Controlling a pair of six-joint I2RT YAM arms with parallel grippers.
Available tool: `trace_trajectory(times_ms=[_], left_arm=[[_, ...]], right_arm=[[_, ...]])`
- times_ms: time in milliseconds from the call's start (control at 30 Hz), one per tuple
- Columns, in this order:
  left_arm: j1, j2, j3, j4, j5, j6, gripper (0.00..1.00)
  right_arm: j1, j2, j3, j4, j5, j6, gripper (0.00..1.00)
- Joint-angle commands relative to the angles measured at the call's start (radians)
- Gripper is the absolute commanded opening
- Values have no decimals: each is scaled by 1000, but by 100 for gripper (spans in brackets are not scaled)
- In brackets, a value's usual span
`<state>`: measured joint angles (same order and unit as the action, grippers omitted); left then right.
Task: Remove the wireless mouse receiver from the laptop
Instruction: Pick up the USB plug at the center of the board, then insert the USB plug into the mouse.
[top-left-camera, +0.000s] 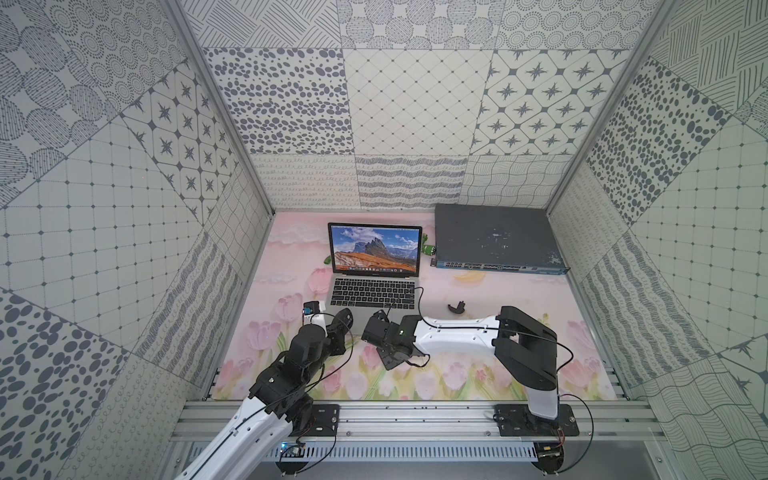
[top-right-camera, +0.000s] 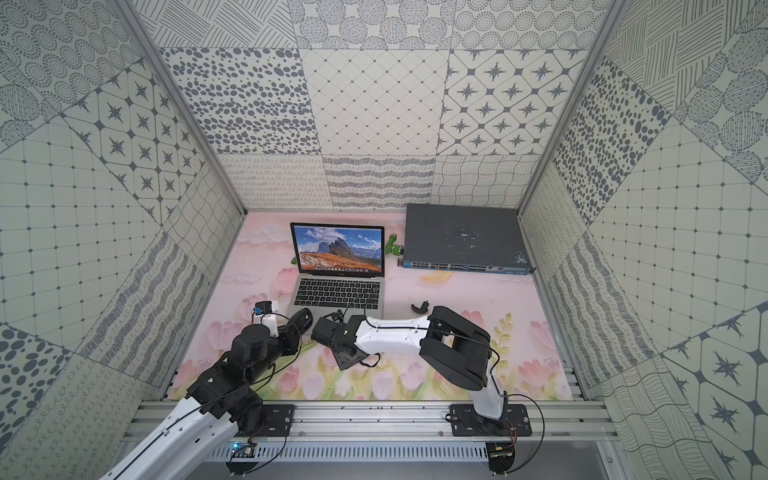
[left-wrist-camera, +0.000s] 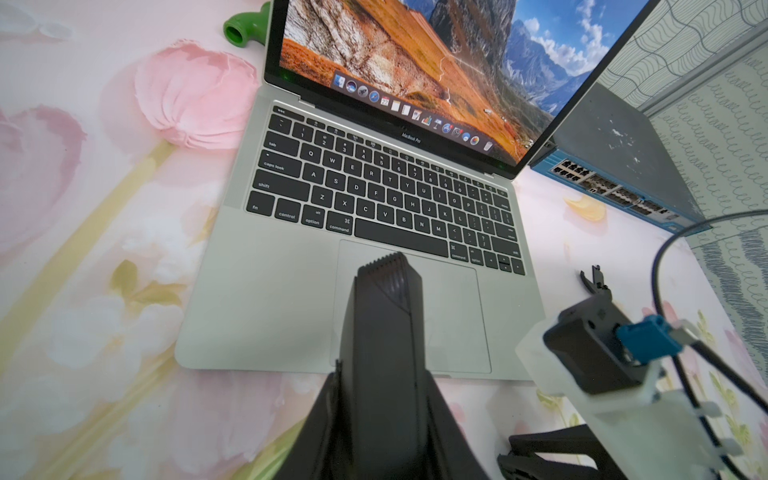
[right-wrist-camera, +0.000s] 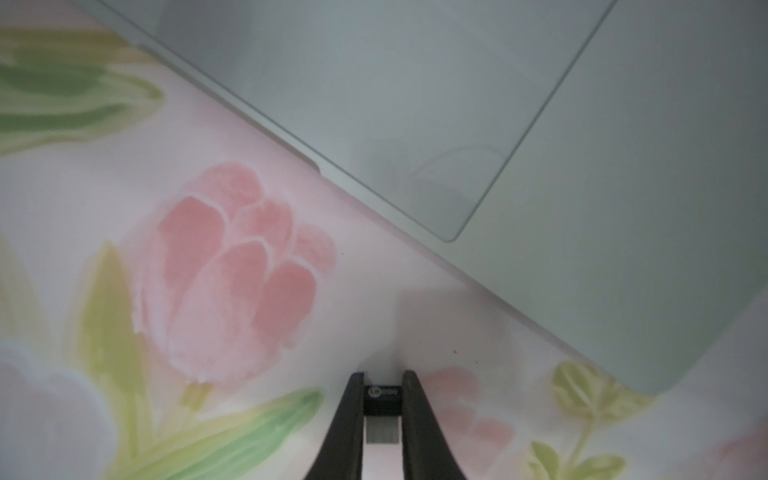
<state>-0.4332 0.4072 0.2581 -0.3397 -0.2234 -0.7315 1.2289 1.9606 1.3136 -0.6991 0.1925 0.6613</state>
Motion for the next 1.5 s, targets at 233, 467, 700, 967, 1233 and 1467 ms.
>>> trace_trajectory(times_ms=[233, 467, 700, 967, 1233, 1467], left_arm=[[4, 133, 2, 334, 489, -57, 20], [3, 340, 121, 563, 931, -243, 19], [2, 459, 126, 1019, 1188, -684, 20], [0, 570, 78, 1508, 1300, -1066, 22], [-3, 566, 53, 1560, 1354, -1120, 22], [-2, 550, 49, 1526, 1378, -1100, 24]], right_arm=[[-94, -454, -181, 216, 44, -338, 2], [-118, -831, -317, 351, -87, -640, 3], [-119, -1117, -497, 525, -429, -855, 3], [-129, -1269, -646, 720, -674, -971, 2], [-272, -1190, -657, 929, -855, -856, 0], [-375, -1023, -619, 1076, -1006, -789, 0]])
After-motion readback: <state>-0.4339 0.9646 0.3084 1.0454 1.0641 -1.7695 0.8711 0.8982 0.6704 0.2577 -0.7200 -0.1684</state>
